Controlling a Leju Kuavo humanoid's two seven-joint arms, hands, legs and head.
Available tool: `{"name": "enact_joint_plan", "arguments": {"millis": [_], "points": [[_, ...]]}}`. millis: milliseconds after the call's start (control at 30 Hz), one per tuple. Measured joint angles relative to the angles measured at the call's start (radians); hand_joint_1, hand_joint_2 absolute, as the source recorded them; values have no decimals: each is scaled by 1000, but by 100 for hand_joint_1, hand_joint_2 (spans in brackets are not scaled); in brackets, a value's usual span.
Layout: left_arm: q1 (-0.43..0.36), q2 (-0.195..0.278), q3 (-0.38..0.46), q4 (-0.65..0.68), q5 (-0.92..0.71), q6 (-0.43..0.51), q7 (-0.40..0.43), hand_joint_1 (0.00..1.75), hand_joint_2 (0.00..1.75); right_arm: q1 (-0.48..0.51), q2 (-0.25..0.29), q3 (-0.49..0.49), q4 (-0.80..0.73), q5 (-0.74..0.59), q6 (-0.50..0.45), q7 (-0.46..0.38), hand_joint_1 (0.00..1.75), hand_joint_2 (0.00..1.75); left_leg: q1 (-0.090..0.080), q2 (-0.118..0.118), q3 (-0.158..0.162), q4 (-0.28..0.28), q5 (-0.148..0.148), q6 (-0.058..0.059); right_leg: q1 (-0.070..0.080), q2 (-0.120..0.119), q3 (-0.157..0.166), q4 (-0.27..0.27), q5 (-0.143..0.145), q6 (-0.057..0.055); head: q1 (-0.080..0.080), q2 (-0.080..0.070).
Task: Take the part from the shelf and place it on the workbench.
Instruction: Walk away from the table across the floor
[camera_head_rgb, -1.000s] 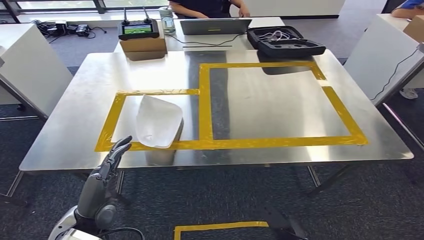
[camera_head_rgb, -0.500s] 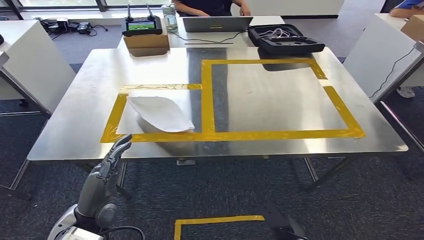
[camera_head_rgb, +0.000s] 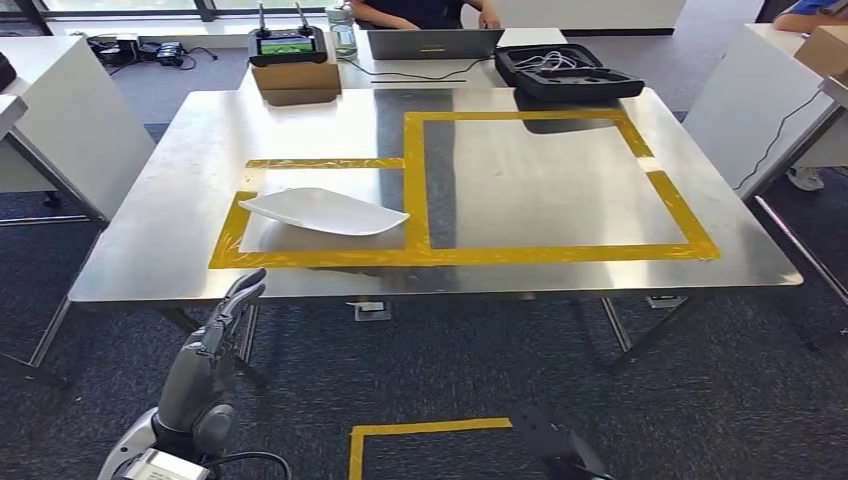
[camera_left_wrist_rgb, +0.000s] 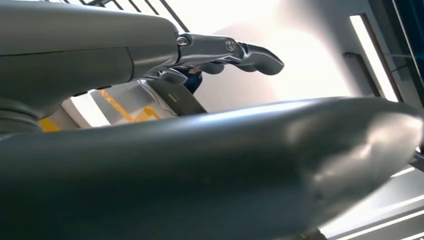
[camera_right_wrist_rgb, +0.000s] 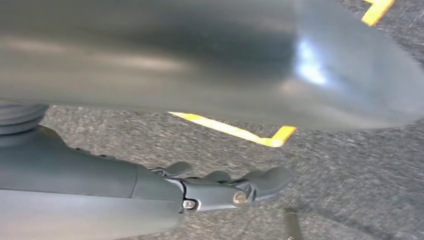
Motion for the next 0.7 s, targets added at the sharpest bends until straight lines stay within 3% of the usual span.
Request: {"name": "enact_joint_plan", "arguments": {"millis": [67,133,200,233,267,300,367,433,533,567,633,700], "points": [[3,3,-2,-1,4,4,1,0,0,-1,1,2,0,4,5,1,0,0,1,-1,-9,14,-13,-12,-5,-2,-7,-7,12,-13,-1,0],[6,7,-3,0,6,7,1,0,0,-1,4,4,0,6,8,2,0,0,5,-2,-39,97,-81,-22,-8,-4,-19,-11,26,-24,-2,0],[10,11,-4,0,9,10,1,0,0,0,5,8,0,7,9,2,0,0,8,-2,-80,221,-157,-31,-8,-5,-36,-8,37,-26,-3,0],[13,13,-4,0,11,12,1,0,0,1,5,9,0,7,8,3,0,0,9,-1,-87,260,-172,-34,-8,-6,-46,-5,41,-26,-3,0],[15,15,-4,0,12,14,1,0,0,0,5,10,0,7,6,4,0,0,10,-1,-77,264,-167,-35,-8,-6,-55,-1,46,-24,-3,0],[16,16,-4,-1,13,14,2,0,0,0,5,11,0,6,2,6,0,0,12,-1,-47,228,-146,-35,-9,-6,-63,4,49,-22,-3,0],[14,17,-4,-2,14,15,2,0,0,0,5,12,0,4,-6,12,0,0,12,-1,41,93,-102,-31,-9,-6,-77,13,54,-15,-3,0],[12,17,-4,-3,14,14,1,0,0,-1,5,12,0,3,-12,17,0,0,9,-3,87,12,-86,-20,-8,-5,-84,18,61,-4,-3,0],[10,17,-4,-3,14,14,1,0,0,0,5,13,0,3,-17,18,0,0,5,-4,78,1,-78,3,-9,-4,-89,19,72,16,-2,0],[10,17,-5,-3,13,12,1,0,0,0,5,14,0,3,-18,18,0,0,6,-3,73,0,-71,11,-11,-4,-94,27,62,22,-2,0],[10,17,-5,-3,10,7,2,0,0,-1,4,14,0,3,-18,17,0,0,8,0,59,-4,-56,26,-13,-3,-123,96,1,30,-1,0],[10,17,-5,-3,8,3,2,0,0,-1,3,14,0,3,-18,17,0,0,6,0,37,-3,-41,33,-13,-3,-170,224,-80,36,0,0]]}}
